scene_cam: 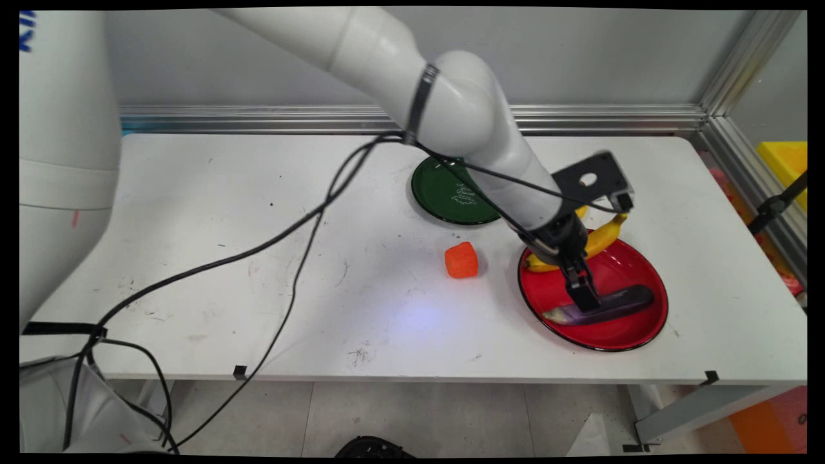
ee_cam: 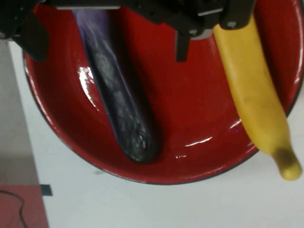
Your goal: Pick up the eggplant from the red plate, then place the picked object on the table
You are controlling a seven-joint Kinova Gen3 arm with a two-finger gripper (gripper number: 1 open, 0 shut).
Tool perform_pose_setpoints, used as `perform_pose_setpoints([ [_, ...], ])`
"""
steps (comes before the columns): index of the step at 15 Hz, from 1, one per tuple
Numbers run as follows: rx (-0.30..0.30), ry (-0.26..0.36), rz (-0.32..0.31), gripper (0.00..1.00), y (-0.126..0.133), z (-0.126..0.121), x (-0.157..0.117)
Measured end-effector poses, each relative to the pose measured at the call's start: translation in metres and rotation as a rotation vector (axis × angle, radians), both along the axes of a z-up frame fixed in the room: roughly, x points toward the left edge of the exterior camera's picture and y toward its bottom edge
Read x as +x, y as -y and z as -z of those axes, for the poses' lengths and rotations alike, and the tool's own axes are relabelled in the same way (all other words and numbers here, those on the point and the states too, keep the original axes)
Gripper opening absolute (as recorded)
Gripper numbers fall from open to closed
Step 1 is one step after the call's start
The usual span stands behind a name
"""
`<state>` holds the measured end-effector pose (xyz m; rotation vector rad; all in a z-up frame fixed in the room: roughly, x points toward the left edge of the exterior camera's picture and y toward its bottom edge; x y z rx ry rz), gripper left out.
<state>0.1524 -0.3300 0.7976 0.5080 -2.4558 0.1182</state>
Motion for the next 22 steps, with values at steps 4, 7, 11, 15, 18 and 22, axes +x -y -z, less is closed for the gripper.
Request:
perform_pose_setpoints([
  [4, 0.006, 0.040, -0.005, 1.00, 0.008, 0.018, -0.024],
  [7, 0.008, 0.061, -0.006, 1.00, 0.012, 0.026, -0.034],
  [11, 0.015, 0.085, -0.010, 1.00, 0.014, 0.034, -0.045],
  [15, 0.022, 0.103, -0.015, 0.00, 0.014, 0.038, -0.050],
  [18, 0.030, 0.112, -0.015, 0.00, 0.011, 0.039, -0.052],
  [22, 0.032, 0.116, -0.013, 0.00, 0.007, 0.035, -0.051],
])
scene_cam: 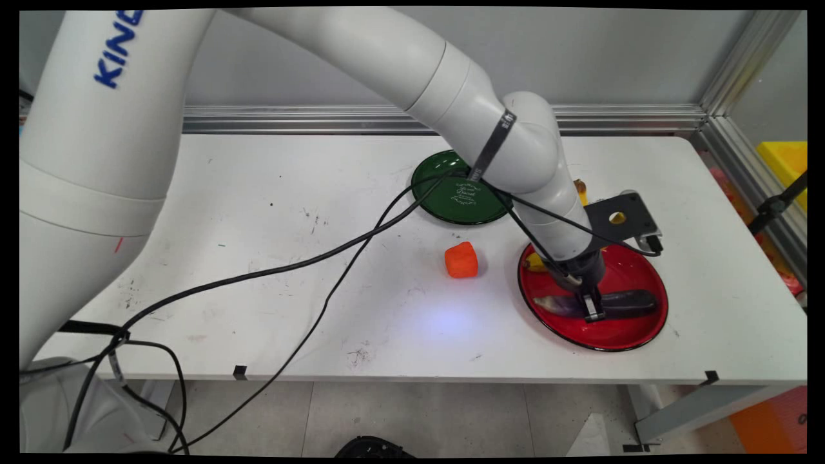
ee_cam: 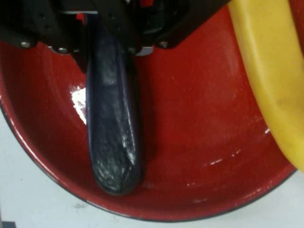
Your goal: Place the picked object on the table
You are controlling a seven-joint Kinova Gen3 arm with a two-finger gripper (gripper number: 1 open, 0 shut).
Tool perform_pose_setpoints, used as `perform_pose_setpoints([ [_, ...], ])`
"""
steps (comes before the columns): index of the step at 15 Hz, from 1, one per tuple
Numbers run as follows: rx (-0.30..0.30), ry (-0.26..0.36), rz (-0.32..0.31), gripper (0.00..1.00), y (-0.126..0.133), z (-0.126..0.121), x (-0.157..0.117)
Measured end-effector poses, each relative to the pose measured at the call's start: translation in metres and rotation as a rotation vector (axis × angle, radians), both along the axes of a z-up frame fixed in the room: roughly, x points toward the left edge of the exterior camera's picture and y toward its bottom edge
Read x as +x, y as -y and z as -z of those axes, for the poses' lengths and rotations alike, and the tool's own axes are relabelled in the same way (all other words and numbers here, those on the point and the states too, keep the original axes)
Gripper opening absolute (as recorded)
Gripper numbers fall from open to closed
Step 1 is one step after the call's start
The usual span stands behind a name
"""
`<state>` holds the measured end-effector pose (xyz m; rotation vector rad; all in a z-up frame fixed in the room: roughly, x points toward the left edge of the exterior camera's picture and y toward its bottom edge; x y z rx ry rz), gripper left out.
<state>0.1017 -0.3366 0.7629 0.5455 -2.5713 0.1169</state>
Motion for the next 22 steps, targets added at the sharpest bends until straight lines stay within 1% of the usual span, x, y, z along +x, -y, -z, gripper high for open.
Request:
perform_pose_setpoints([
  [4, -0.013, -0.009, 0.004, 0.00, -0.003, -0.015, 0.006],
  [6, -0.026, -0.015, 0.007, 0.00, -0.006, -0.028, 0.014],
  [9, -0.039, -0.020, 0.003, 0.00, -0.015, -0.053, 0.035],
  [12, -0.042, -0.014, 0.003, 0.00, -0.032, -0.079, 0.063],
  [15, -0.036, 0.004, 0.020, 0.00, -0.055, -0.102, 0.101],
  [18, -0.027, 0.020, 0.037, 0.00, -0.072, -0.116, 0.140],
  [22, -0.008, 0.029, 0.057, 0.00, -0.093, -0.124, 0.191],
])
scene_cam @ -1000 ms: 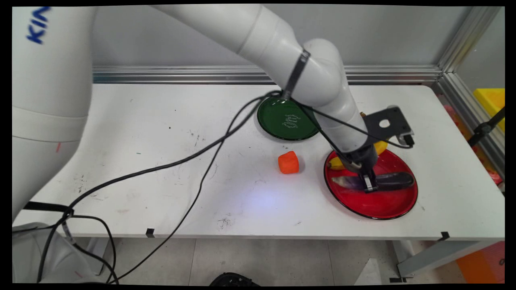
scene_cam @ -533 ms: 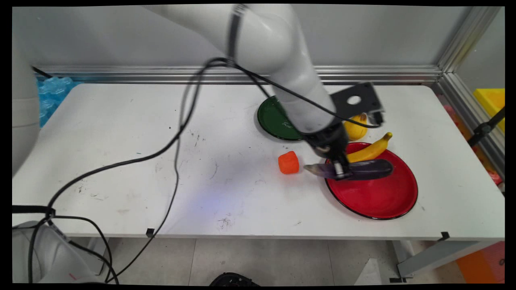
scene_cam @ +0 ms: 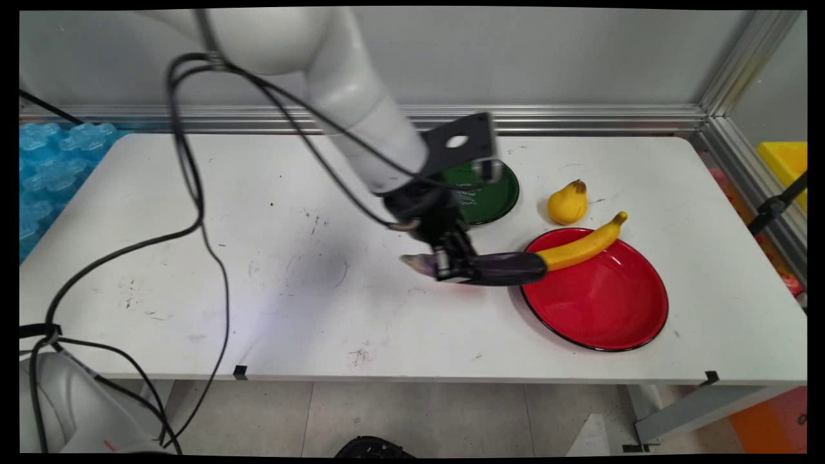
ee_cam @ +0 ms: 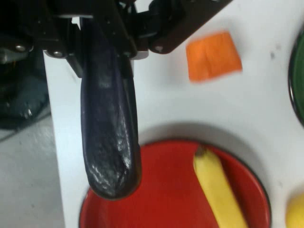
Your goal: Place the picked object on the table
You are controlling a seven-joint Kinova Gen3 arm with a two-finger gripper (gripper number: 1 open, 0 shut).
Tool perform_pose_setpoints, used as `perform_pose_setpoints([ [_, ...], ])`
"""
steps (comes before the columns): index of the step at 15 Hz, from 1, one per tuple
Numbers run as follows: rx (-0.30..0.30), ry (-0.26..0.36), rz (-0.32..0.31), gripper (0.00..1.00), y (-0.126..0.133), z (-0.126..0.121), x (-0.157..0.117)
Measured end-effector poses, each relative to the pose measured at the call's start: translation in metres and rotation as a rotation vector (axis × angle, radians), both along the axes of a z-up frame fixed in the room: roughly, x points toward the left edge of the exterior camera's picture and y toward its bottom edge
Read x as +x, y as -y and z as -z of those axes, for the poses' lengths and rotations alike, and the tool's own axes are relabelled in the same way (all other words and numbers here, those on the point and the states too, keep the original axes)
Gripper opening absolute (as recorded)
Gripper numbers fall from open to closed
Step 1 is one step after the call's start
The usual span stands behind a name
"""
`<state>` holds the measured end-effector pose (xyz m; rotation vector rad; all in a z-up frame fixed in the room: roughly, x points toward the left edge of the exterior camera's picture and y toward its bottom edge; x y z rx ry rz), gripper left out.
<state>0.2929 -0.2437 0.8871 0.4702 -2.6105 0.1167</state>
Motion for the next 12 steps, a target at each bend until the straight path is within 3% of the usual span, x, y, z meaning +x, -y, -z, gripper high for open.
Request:
perform_pose_setpoints([
  [6, 0.011, -0.002, 0.048, 0.00, -0.020, 0.015, 0.049],
  [12, 0.007, -0.013, 0.069, 0.00, -0.015, 0.053, 0.056],
])
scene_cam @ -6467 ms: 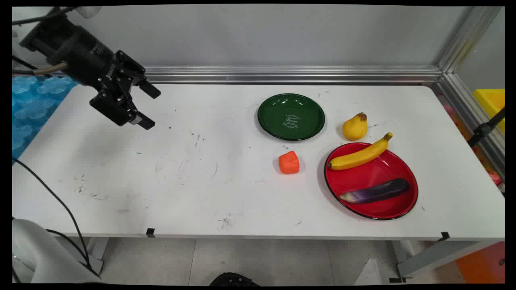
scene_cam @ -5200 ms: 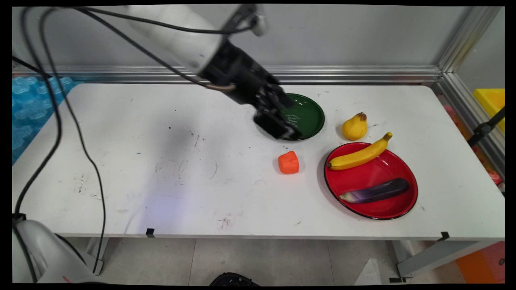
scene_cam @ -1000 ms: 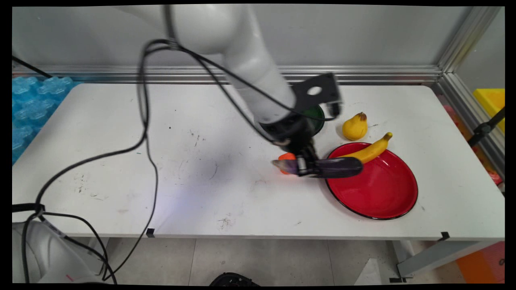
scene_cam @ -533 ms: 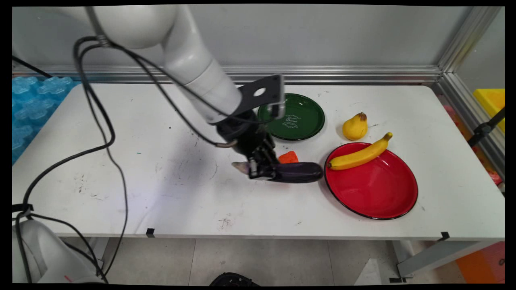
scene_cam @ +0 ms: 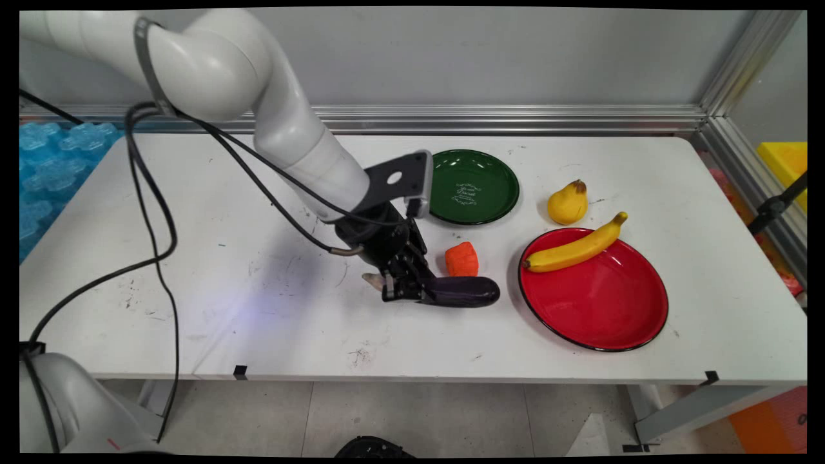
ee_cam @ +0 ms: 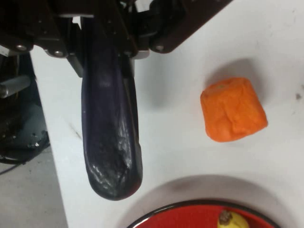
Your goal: Place the picked object on the table
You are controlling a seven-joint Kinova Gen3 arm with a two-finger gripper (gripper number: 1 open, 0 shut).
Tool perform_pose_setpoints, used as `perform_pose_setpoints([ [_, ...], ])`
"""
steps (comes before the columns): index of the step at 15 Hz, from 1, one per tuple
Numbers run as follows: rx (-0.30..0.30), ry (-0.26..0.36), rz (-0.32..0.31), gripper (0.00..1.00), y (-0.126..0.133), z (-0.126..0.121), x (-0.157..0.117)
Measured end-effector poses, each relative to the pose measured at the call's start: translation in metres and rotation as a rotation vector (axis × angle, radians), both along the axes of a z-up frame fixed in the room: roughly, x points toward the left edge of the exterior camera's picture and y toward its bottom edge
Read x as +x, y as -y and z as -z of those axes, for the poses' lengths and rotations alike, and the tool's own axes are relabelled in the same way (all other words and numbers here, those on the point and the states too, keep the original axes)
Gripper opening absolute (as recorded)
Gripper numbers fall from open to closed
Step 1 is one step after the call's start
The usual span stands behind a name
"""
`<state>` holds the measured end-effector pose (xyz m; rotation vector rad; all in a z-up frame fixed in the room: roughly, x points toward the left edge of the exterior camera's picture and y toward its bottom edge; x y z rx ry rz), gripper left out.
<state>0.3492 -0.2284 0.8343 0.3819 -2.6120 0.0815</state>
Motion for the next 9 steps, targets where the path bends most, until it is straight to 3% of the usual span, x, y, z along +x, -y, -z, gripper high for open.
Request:
perform_pose_setpoints([
  [9, 0.000, -0.015, 0.013, 0.00, 0.017, 0.048, -0.024],
])
